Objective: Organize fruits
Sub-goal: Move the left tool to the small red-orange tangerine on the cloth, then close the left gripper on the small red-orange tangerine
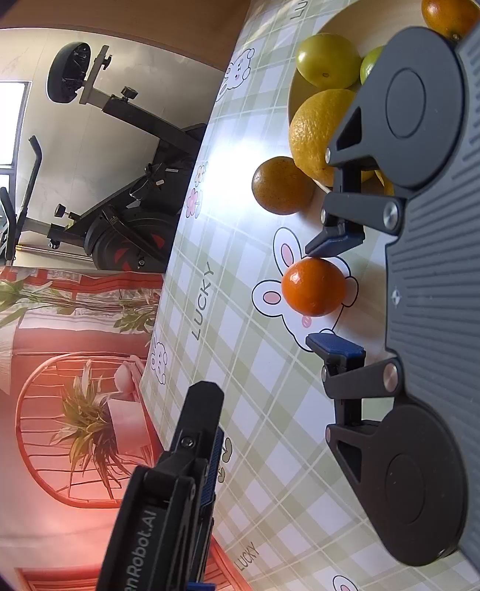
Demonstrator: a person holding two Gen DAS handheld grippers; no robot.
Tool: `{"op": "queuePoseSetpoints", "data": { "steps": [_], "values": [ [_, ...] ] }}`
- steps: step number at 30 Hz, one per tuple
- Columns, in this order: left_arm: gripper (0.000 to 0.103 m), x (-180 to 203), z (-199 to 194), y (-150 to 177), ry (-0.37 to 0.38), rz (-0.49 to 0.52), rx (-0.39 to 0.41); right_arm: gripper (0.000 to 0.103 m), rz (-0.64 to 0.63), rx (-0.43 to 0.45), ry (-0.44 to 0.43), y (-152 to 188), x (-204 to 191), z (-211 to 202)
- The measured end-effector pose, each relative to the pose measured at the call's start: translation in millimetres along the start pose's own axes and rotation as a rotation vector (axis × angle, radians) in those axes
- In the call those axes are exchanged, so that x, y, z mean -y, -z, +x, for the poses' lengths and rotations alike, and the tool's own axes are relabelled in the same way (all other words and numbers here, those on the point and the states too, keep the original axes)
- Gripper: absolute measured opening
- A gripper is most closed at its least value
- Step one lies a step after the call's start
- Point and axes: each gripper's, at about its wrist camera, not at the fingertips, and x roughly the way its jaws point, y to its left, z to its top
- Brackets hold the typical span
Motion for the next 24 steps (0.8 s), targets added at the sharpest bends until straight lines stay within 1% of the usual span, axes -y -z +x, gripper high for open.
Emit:
{"op": "queuePoseSetpoints", "data": {
  "steps": [6, 8, 9, 14, 17, 18, 19, 24],
  "values": [
    [0.044, -10, 26, 5, 0.066, -0.084, -0.083, 0.048, -0.008, 0.005, -0.024, 1, 0, 0],
    [0.047, -13, 32, 7, 0.101, -0.104, -0.108, 0.048, -0.008, 0.008, -0.035, 1, 0, 0],
    [0.050, -13, 34, 8, 0.105, -0.108, -0.113, 0.048, -0.009, 0.009, -0.041, 2, 0, 0],
    [0.050, -12, 42, 14, 0.094, -0.099, -0.129, 0.044, -0.004, 0.010, -0.076, 3, 0, 1],
    [0.048, -11, 44, 14, 0.082, -0.092, -0.135, 0.043, -0.013, 0.008, -0.090, 5, -2, 2],
    [0.042, -12, 44, 14, 0.080, -0.091, -0.135, 0.042, -0.011, 0.007, -0.095, 6, -2, 2],
    [0.040, -12, 45, 14, 0.077, -0.092, -0.136, 0.042, -0.009, 0.006, -0.098, 6, -2, 2],
    [0.039, -11, 43, 12, 0.083, -0.078, -0.137, 0.043, -0.013, 0.002, -0.102, 6, -2, 5]
  ]
}}
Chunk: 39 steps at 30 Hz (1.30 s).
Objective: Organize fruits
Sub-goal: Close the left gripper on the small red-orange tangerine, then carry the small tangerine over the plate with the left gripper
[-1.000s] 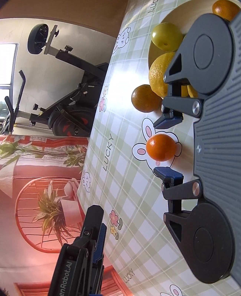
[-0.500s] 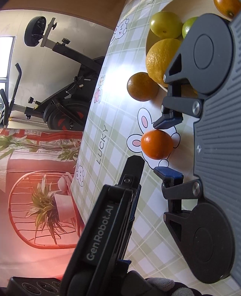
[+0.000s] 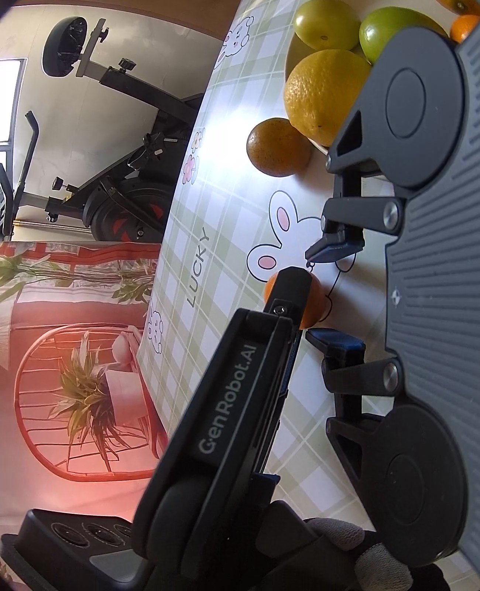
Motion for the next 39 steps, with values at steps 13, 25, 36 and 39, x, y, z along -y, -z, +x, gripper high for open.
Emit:
{"op": "queuePoseSetpoints", "data": {
  "steps": [13, 25, 36, 39],
  "values": [
    [0.038, 33, -25, 12, -0.034, 0.130, 0.020, 0.039, 0.037, 0.042, -0.037, 3, 1, -20],
    [0.038, 47, -29, 24, -0.074, 0.156, -0.031, 0.033, 0.064, 0.067, -0.059, 17, 4, -49],
    [0.038, 34, -20, 23, -0.076, 0.140, -0.052, 0.037, -0.003, 0.034, -0.033, 15, -6, -40],
    [0.038, 30, -19, 24, -0.064, 0.130, -0.044, 0.038, -0.017, 0.023, -0.026, 16, -8, -35]
  ]
}}
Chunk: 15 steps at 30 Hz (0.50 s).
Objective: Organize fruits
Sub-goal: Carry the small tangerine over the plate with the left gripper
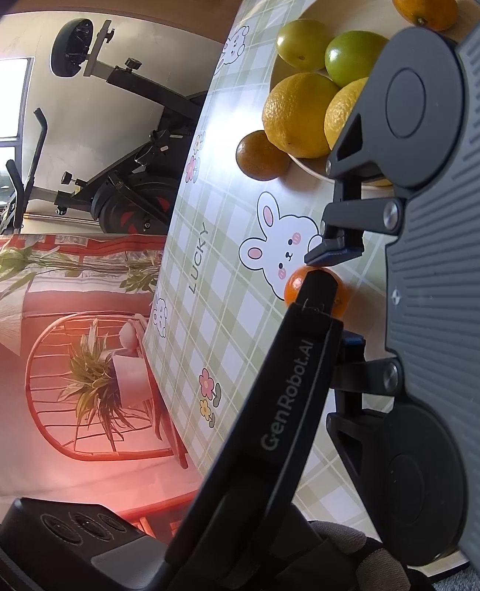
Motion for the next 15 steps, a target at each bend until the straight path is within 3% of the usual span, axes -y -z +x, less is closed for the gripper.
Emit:
{"op": "queuePoseSetpoints", "data": {
  "steps": [15],
  "values": [
    [0.038, 3, -2, 4, 0.003, 0.006, 0.021, 0.039, -0.035, -0.017, 0.014, 0, -4, 14]
  ]
}}
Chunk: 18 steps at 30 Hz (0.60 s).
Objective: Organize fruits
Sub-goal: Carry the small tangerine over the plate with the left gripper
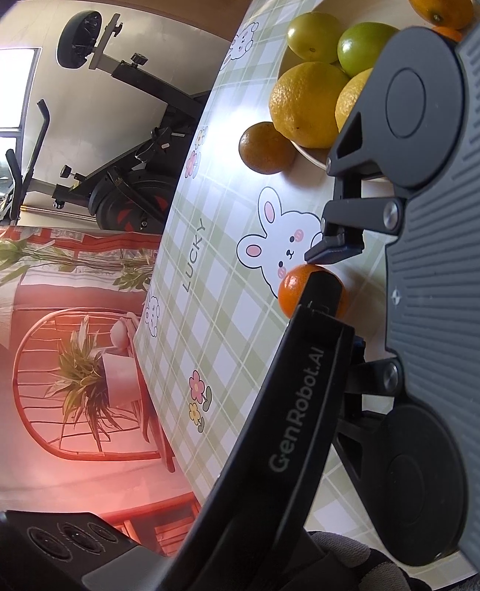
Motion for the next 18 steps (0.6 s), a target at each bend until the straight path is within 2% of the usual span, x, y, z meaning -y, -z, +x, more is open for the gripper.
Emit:
{"op": "queuePoseSetpoints", "data": {
  "steps": [10, 18],
  "values": [
    [0.038, 47, -22, -6, -0.021, 0.116, 0.048, 0.039, 0.051, 0.101, 0.001, 4, 10, -34],
    [0.038, 98, -17, -14, -0.008, 0.214, 0.048, 0.039, 0.120, 0.193, 0.042, 10, 37, -74]
  ]
}}
